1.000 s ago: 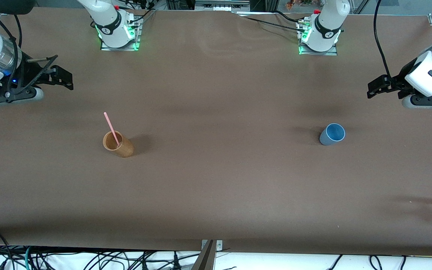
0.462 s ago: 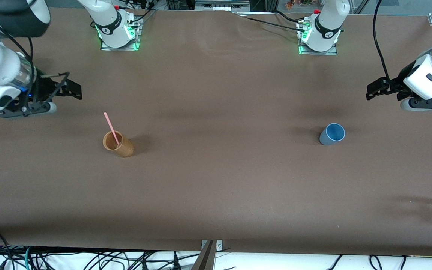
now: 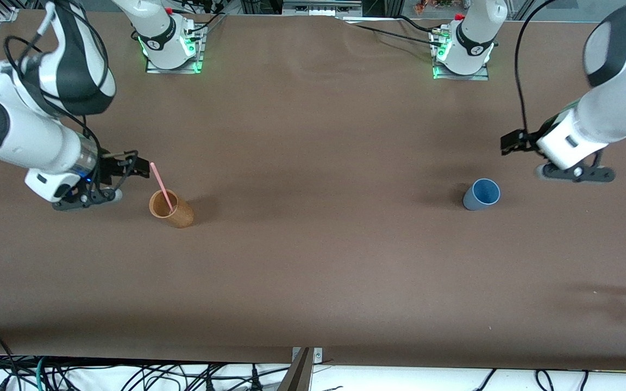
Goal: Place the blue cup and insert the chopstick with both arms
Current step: 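Reach the right gripper to the chopstick while the left gripper reaches the cup, then grasp the pink chopstick with the right gripper while the left grasps the cup, then lift the chopstick out with the right gripper while the left carries the cup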
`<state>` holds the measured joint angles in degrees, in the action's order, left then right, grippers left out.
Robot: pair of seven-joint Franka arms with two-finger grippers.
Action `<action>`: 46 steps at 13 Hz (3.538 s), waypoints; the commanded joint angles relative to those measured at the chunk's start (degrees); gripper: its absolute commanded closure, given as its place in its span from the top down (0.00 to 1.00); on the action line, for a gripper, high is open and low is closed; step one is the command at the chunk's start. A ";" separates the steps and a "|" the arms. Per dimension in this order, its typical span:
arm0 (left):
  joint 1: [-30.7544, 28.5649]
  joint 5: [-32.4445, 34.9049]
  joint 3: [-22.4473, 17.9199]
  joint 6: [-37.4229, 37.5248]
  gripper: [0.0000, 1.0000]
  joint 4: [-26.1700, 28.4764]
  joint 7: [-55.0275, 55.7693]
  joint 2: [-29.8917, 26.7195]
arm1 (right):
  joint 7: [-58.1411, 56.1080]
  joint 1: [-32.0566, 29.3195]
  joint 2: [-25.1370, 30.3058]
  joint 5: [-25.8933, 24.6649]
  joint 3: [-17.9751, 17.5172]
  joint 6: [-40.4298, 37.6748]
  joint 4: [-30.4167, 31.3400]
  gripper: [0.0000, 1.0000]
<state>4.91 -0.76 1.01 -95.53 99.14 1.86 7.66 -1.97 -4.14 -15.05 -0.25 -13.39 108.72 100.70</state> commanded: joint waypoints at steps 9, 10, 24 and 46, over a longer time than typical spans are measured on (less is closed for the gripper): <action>0.97 -0.04 0.66 -32.77 1.00 21.78 -0.46 4.03 | 2.58 0.19 -4.02 -0.10 -1.29 8.70 8.98 0.92; 0.97 -0.04 0.66 -33.83 1.00 22.58 -0.46 4.03 | 2.58 0.10 -3.85 -0.10 -1.29 8.53 9.60 0.88; 0.36 -0.12 0.39 -50.90 0.00 31.90 2.18 7.11 | 2.41 0.10 -3.76 0.16 -1.29 8.09 10.48 0.00; 30.06 -0.21 2.33 -24.09 0.00 -24.51 64.21 36.80 | 5.20 0.97 7.59 3.32 -5.42 -16.52 -4.90 0.00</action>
<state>33.67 -0.88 4.12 -121.92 80.61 62.63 40.71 0.52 -3.64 -6.34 2.29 -17.67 92.85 97.17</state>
